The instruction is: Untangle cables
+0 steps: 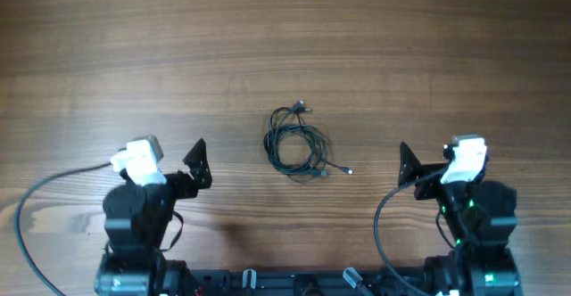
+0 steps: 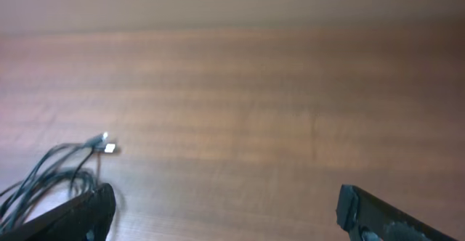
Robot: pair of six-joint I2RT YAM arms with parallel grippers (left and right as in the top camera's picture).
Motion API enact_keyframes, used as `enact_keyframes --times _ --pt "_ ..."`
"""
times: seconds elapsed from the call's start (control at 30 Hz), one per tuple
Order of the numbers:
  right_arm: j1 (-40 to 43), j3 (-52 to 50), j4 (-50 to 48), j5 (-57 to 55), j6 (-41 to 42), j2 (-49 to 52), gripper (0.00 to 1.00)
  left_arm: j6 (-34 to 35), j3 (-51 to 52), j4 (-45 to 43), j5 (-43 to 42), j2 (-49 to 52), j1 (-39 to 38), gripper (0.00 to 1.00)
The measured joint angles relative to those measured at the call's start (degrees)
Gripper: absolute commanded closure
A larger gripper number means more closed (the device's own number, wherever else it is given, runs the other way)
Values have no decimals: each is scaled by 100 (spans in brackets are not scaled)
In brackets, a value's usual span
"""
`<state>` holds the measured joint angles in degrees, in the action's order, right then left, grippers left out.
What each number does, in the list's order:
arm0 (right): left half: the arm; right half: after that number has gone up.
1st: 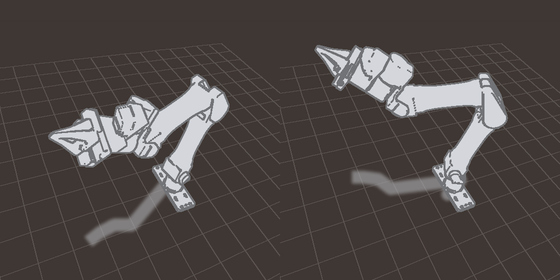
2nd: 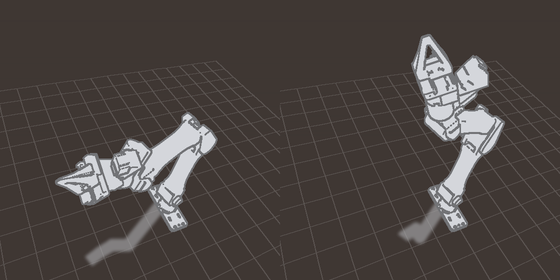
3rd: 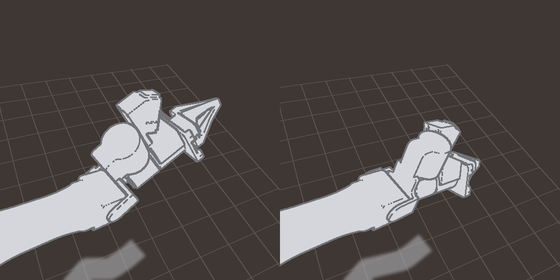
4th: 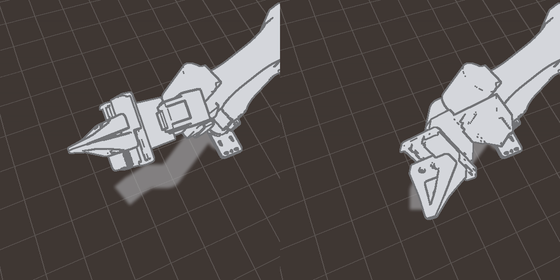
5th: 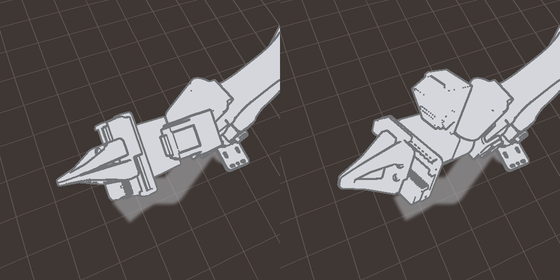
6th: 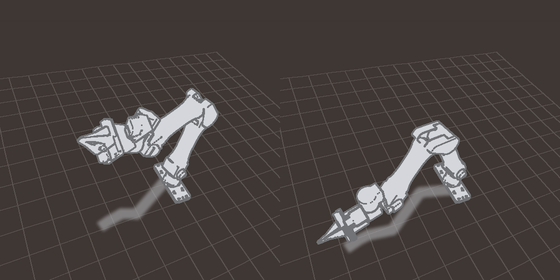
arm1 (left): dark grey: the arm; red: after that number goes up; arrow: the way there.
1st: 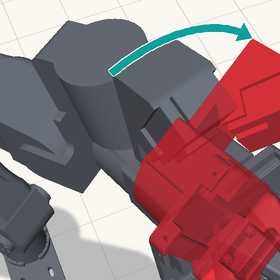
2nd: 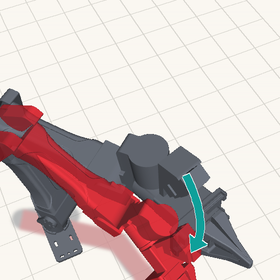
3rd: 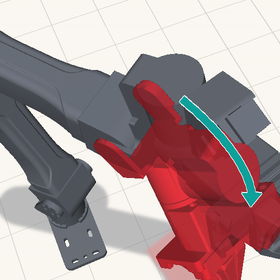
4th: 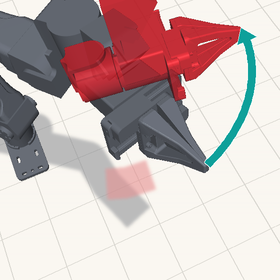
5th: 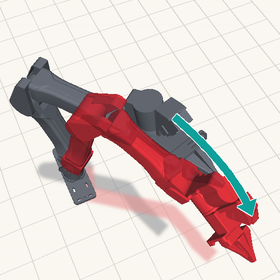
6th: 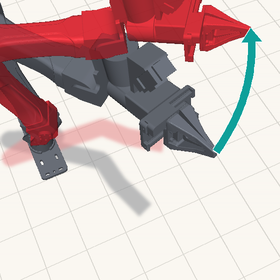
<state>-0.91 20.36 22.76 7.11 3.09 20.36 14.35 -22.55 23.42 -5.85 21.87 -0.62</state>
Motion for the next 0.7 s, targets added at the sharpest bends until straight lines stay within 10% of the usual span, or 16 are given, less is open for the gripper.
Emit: enact_keyframes --times 0.4,0.7 --pt "0 2057 2146 205 208 1845 0 66 -2771 3224 15 2684 0 0" --pt "0 2931 2612 210 264 2645 0 90 -3099 3442 -577 2935 2 0"
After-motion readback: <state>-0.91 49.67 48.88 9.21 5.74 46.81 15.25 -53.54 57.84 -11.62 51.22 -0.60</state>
